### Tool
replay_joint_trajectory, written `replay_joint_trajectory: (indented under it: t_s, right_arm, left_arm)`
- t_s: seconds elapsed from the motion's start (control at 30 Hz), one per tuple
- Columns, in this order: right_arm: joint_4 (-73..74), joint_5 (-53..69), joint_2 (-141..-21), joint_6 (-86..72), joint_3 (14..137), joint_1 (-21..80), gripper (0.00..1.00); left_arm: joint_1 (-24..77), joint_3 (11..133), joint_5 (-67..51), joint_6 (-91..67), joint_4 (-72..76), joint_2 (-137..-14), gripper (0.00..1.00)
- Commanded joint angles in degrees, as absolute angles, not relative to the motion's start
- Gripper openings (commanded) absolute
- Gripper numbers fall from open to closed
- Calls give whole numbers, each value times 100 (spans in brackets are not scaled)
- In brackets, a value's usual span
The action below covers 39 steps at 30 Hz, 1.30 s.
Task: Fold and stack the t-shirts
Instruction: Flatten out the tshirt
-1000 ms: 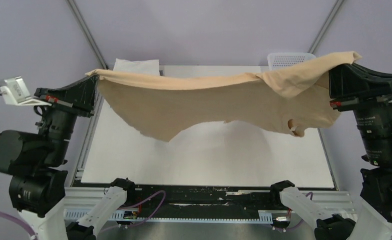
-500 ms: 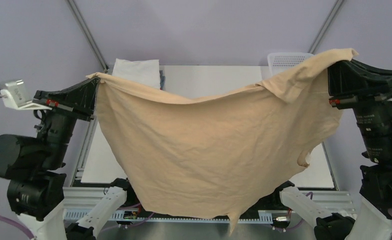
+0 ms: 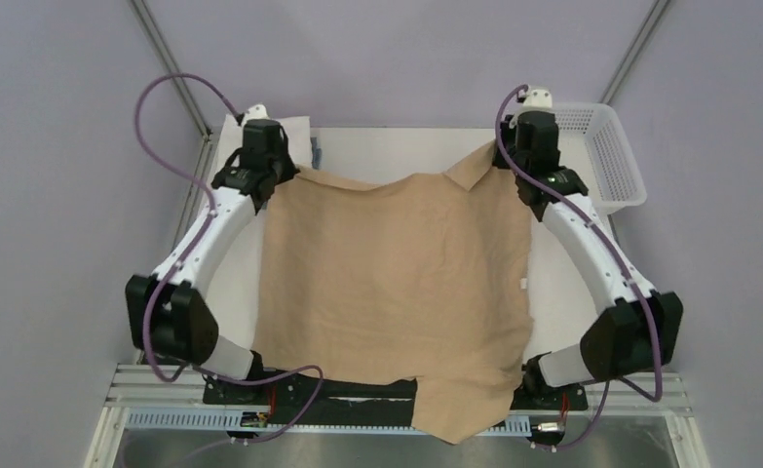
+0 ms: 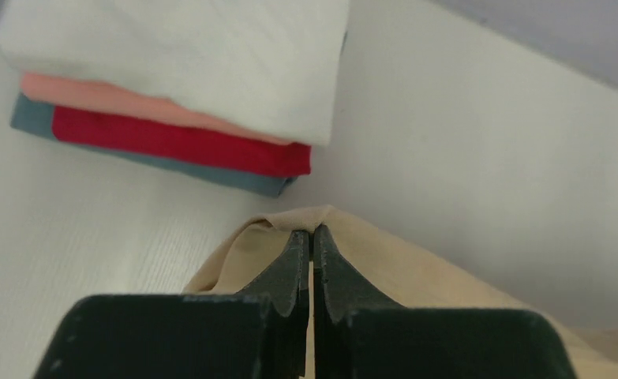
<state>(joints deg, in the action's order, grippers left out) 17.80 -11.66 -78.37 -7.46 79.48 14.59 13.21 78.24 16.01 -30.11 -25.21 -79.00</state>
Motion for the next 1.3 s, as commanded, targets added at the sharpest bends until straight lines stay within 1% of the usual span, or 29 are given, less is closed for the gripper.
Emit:
replay_joint_trajectory:
  t_s: [0.0, 0.1, 0.23, 0.57, 0.83, 0.93, 1.0, 1.03, 1.07, 1.1, 1.17, 1.2, 1.23, 1.27]
  right_arm:
    - [1072, -1142, -8613, -1380, 7680, 1110, 0]
    - [1064, -731, -9505, -1548, 7830, 935, 0]
    - [1069, -532, -10373, -1587, 8178, 851, 0]
    - [1070, -711, -11421, -1567, 8957, 791, 0]
    - [1174, -516, -12101, -1510, 9786, 637, 0]
    - [1200, -431, -12315, -1538, 9982, 612, 3]
    - [1207, -336, -12450, -1616, 10147, 583, 7]
    - [1205, -306, -12533, -1691, 10256, 575, 9]
    - [1209, -281, -12612, -1754, 10375, 565, 13]
    - [1206, -244, -12738, -1822, 10505, 556, 15]
    - [1216, -118, -12943, -1959, 10865, 513, 20]
    - [1242, 101, -13022, -2015, 11011, 492, 29]
    - [1255, 258, -13055, -2050, 11106, 468, 39]
    - [1264, 351, -13043, -2059, 11146, 464, 46]
  left_arm:
    - [1149, 7743, 1419, -3290, -2053, -9041, 0]
    - [1103, 8132, 1351, -3327, -2278, -10130, 0]
    - [1071, 8510, 1392, -3320, -2345, -10887, 0]
    - [913, 8915, 1281, -3428, -2095, -11560, 0]
    - [765, 9764, 1029, -3629, -2302, -12163, 0]
    - [760, 9932, 913, -3687, -2352, -12326, 1]
    - [763, 10021, 713, -3777, -2367, -12358, 7]
    - [760, 10053, 673, -3845, -2348, -12358, 12]
    - [763, 10063, 630, -3887, -2310, -12355, 21]
    - [764, 10076, 636, -3989, -2297, -12348, 24]
    - [761, 10106, 651, -4138, -2291, -12306, 40]
    - [762, 10122, 576, -4170, -2295, -12279, 55]
    - [763, 10115, 490, -4196, -2277, -12206, 63]
    - [764, 10072, 279, -4189, -2202, -12159, 81]
